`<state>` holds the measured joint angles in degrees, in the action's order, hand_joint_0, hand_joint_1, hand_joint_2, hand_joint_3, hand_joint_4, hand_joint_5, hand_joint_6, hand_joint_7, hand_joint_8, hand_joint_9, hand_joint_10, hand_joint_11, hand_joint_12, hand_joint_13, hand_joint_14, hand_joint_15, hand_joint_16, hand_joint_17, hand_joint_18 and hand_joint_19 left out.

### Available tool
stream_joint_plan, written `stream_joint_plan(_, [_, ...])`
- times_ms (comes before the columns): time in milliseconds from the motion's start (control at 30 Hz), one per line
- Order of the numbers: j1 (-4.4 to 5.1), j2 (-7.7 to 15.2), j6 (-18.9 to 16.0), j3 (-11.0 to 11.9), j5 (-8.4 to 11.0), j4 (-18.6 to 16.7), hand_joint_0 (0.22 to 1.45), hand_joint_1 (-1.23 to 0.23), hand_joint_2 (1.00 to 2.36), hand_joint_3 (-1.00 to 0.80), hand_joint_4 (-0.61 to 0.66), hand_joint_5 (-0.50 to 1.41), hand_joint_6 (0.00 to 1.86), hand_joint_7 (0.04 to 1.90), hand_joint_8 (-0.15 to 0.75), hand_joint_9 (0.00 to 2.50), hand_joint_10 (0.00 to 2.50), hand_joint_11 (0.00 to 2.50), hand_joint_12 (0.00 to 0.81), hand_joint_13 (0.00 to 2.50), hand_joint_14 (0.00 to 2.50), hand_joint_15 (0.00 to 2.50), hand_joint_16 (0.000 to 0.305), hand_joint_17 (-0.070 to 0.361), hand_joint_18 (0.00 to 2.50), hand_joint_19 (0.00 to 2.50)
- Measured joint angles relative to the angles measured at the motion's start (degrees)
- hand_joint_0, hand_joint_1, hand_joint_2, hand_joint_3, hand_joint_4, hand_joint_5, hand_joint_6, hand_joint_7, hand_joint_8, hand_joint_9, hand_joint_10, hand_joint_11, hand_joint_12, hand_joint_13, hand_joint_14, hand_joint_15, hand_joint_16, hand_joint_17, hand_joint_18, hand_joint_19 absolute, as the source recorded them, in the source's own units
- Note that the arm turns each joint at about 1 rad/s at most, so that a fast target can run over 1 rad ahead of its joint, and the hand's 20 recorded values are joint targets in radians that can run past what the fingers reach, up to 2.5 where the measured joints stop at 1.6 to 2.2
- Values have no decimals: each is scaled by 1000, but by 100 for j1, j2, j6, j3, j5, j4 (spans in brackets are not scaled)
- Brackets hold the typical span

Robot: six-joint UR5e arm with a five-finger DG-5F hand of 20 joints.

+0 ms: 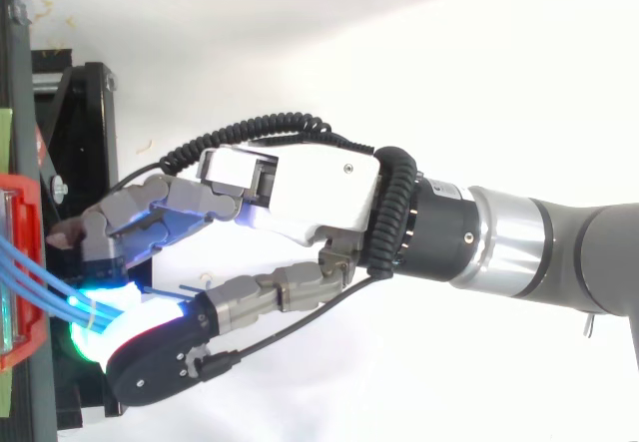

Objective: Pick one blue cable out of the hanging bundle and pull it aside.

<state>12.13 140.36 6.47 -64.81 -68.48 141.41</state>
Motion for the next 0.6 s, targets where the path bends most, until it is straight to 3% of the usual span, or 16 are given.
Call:
stream_joint_plan(200, [-7,-11,-85,148,11,289,573,-641,1020,-265,266,-156,851,1261,349,766,9,290,388,488,4,129,59,134,634,311])
stream_joint_plan(367, [-24,-12,-136,234,4,477,605,-732,1022,-239,205,-167,878,1223,335,753,9,320,382,492,4,134,58,129,662,313])
stream_joint_plan(533, [-36,-14,-228,255,1,566,716,-861,1014,-355,133,-178,888,1353,324,755,10,349,377,522,5,128,57,128,709,296])
stream_joint_plan(600, [-40,-17,-268,257,-3,606,745,-879,1006,-427,69,-179,897,1324,321,772,11,368,370,538,5,130,56,125,728,297])
